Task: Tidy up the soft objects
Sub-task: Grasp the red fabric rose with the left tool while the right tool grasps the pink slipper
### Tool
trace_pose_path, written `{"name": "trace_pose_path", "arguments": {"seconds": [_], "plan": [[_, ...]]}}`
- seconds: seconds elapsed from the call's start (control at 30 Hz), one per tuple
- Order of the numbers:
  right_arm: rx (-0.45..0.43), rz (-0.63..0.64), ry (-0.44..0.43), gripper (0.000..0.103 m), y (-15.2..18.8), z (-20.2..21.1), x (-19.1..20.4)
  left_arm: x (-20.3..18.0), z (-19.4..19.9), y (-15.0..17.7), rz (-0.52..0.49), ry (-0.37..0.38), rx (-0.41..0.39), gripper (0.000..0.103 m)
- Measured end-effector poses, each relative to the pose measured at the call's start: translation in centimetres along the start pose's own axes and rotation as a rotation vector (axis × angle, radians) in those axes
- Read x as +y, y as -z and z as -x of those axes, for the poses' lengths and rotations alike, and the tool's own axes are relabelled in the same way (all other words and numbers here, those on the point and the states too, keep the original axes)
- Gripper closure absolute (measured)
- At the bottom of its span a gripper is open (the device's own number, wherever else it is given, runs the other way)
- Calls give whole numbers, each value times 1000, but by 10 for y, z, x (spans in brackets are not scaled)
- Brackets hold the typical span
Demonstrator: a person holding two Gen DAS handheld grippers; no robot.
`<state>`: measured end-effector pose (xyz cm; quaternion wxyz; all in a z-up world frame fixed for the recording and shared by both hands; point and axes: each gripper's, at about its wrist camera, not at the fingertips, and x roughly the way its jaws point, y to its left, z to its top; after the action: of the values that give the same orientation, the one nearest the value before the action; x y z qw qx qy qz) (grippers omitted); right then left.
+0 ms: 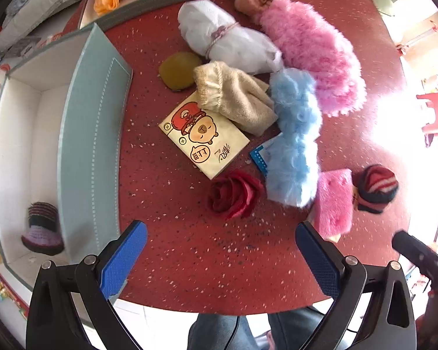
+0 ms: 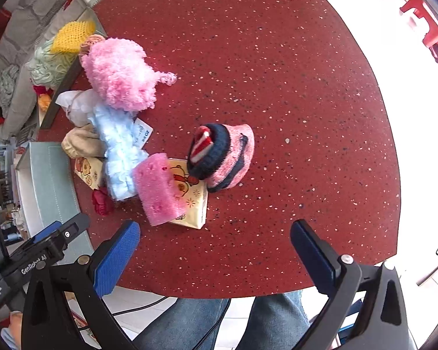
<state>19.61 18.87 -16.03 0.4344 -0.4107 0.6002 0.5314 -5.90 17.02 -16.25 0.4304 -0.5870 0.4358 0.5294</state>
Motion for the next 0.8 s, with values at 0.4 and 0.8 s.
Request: {"name": "trace_pose_path", "arguments": {"seconds": [0.4,0.8], "plan": [[0,-4,46,0,-42,-36,-10,7,-46,-10,154,-17,11,1],[49,14,58,43,-68,-66,1,29,-71,-26,229,-19,36,1]]}}
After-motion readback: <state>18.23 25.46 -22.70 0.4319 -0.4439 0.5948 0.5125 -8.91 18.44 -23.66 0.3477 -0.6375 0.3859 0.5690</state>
